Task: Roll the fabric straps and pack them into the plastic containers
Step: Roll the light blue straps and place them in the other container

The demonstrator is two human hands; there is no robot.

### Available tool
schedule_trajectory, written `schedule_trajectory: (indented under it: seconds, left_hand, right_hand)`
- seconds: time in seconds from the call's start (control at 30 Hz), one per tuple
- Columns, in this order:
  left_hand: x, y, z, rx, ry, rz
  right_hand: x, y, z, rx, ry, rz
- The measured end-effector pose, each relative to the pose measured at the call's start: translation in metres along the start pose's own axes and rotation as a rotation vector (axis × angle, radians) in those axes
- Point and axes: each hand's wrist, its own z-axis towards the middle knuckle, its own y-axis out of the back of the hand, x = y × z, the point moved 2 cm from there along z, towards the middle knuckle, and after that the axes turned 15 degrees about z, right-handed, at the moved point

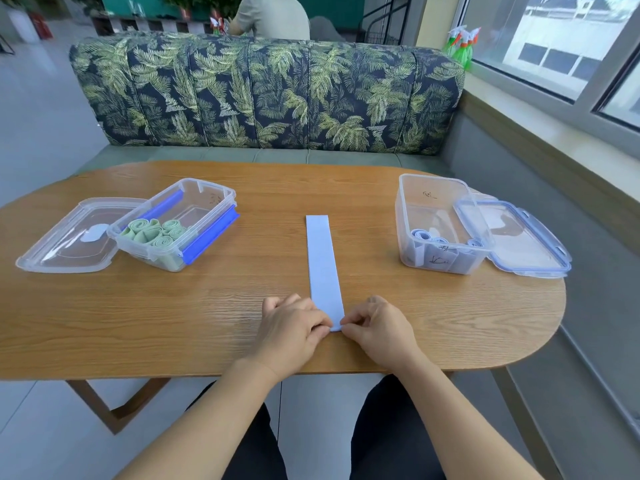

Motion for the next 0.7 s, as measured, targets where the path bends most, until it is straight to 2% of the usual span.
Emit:
schedule_trajectory:
  seconds: [0.17,0.47,0.7]
  left_hand:
    - [0.002,0.003,0.004,0.115,0.084,-0.041]
    - [0.001,0.01,0.013,0.181,0.232,-0.064]
    - [0.001,0.016,0.023,0.303,0.319,-0.06]
  right_hand:
    - [0.006,0.002,0.003,0.0,-0.067,0.067]
    - [0.01,0.004,0.013,0.002,-0.257,0.124]
    - [0.022,0.008,0.024,0.048,-0.381,0.087]
